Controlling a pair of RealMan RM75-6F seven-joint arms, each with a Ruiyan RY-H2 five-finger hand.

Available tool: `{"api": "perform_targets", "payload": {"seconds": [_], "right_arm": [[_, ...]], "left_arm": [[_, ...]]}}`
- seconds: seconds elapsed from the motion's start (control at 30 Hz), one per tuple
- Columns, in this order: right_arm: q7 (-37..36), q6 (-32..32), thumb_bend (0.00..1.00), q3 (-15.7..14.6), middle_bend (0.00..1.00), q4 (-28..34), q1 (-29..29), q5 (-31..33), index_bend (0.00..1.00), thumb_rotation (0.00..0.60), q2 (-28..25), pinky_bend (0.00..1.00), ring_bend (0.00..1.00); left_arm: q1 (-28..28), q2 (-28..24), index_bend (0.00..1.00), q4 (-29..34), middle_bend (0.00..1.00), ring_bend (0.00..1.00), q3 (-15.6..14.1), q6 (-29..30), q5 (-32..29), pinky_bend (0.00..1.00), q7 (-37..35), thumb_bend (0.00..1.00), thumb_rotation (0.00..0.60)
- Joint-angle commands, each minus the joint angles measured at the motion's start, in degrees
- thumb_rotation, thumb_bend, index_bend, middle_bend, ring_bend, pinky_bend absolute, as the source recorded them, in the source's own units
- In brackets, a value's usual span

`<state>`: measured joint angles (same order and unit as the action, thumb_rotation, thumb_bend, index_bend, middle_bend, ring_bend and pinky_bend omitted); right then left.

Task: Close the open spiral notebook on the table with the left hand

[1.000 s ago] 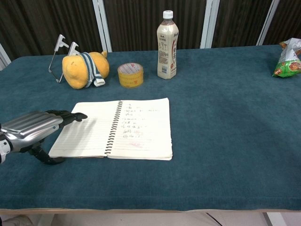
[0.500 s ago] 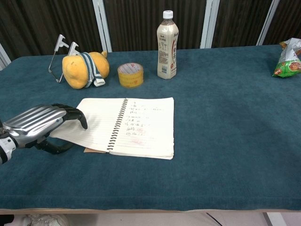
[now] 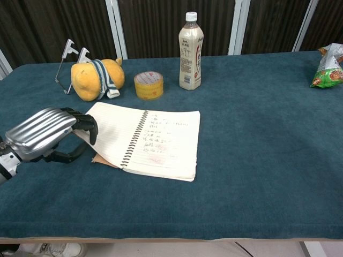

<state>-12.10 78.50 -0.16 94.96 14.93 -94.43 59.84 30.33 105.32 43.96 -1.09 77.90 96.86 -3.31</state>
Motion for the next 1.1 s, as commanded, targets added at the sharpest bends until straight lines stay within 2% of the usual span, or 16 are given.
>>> {"api": "perform_targets", "payload": {"seconds": [0.03,0.13,0.27,0.43,0.6,0.7,0.73,0.83,1.0,1.1], "right_arm": [[-0.37,0.22,0.07,-0.04,0.15,0.02,-0.17,-0.05,0.09,0.6,-0.11,0.21,0.08],[-0.65,0.63,0.07,-0.02,0.15,-0.03,-0.43,-0.05,0.09,0.6,-0.18,0.21,0.08],[-0.77,1.25,0.07,-0.04,0.15,0.26,-0.81,-0.23,0.09,0.6,-0.44,0.21,0.08],[-0.96,1.7,0.07,0.0,0.15,0.49,-1.17,-0.21,0.09,0.6,-0.55,0.21,0.08],[-1.14,1.72,0.07,-0.01,0.15,0.37,-1.34,-0.15,0.09,0.6,-0.5,0.21,0.08],[-1.25,1.82,0.07,0.05,0.15,0.4,-1.47,-0.06,0.09,0.6,-0.53,0.21,0.08],[-1.29,1.91,0.07,0.08,0.15,0.37,-1.53,-0.03,0.09,0.6,-0.52,0.2,0.08],[-1.41,1.98,0.07,0.17,0.15,0.23,-1.64,0.16,0.09,0.6,-0.41,0.19,0.08],[-1.29,1.86,0.07,0.16,0.15,0.27,-1.72,0.17,0.09,0.6,-0.44,0.19,0.08],[-1.27,2.05,0.07,0.18,0.15,0.38,-1.87,0.14,0.09,0.6,-0.59,0.19,0.08]], "left_arm": [[0.26,1.56,0.59,-3.46,0.41,0.38,-0.95,5.2,3.14,0.34,-0.2,0.56,0.6],[0.33,1.57,0.59,-4.49,0.41,0.38,-1.12,9.35,4.98,0.35,3.0,0.56,0.6],[2.13,0.35,0.59,-5.33,0.41,0.37,-2.85,13.61,9.72,0.34,9.76,0.56,0.6],[6.4,-1.5,0.59,-3.09,0.39,0.35,-4.89,14.0,15.3,0.33,17.0,0.55,0.6],[10.85,-1.52,0.57,-1.63,0.37,0.32,-5.65,12.16,18.83,0.31,20.26,0.53,0.6],[13.14,-0.24,0.47,-1.71,0.31,0.28,-5.57,11.19,20.03,0.29,21.0,0.43,0.6],[13.6,0.36,0.4,-1.78,0.28,0.26,-5.41,11.05,20.1,0.28,20.9,0.37,0.6],[14.72,2.78,0.24,-2.81,0.21,0.21,-4.7,11.01,19.75,0.27,19.15,0.27,0.6],[15.79,8.37,0.13,-5.84,0.15,0.18,-2.09,8.36,15.8,0.25,14.53,0.24,0.6],[14.47,10.38,0.12,-3.65,0.17,0.19,0.3,5.39,10.59,0.25,10.11,0.24,0.6]]}}
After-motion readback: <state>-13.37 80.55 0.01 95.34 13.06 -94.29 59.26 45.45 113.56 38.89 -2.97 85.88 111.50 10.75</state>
